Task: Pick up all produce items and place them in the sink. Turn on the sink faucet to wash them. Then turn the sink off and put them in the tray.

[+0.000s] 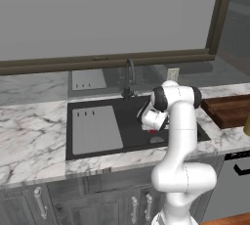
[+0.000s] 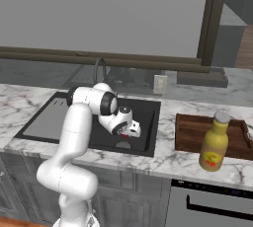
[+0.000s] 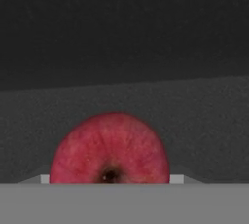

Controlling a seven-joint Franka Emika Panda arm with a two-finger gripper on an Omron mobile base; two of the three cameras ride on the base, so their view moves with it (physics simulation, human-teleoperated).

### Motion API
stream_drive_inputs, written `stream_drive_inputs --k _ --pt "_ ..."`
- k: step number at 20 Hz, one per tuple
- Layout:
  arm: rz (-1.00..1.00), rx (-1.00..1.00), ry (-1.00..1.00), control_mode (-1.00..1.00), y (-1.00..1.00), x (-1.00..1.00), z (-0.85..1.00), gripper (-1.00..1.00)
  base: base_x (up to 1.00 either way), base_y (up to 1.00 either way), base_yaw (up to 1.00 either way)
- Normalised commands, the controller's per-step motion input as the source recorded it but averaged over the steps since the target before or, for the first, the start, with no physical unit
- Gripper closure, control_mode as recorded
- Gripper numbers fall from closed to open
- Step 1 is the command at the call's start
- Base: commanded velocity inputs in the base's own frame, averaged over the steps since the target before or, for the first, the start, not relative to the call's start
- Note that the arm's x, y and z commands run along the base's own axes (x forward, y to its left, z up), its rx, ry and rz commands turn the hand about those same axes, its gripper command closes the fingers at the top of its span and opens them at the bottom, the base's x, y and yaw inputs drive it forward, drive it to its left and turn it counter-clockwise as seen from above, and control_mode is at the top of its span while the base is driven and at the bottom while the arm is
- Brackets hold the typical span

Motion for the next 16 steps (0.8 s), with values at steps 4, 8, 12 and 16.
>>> stream_drive_inputs --k 4,8,12,16 --pt "0.01 -0.01 -0.09 -1.00 0.01 -0.09 0.05 1.00 0.00 0.00 0.00" --pt "0.00 -0.04 -0.12 -1.00 -0.02 -0.29 0.42 1.00 0.00 0.00 0.00" --pt "-0.01 -0.02 -0.06 -1.00 -0.10 -0.27 0.55 1.00 0.00 0.00 0.00" --pt "-0.02 -0.02 -0.06 -1.00 -0.14 -0.30 0.60 1.00 0.00 0.00 0.00"
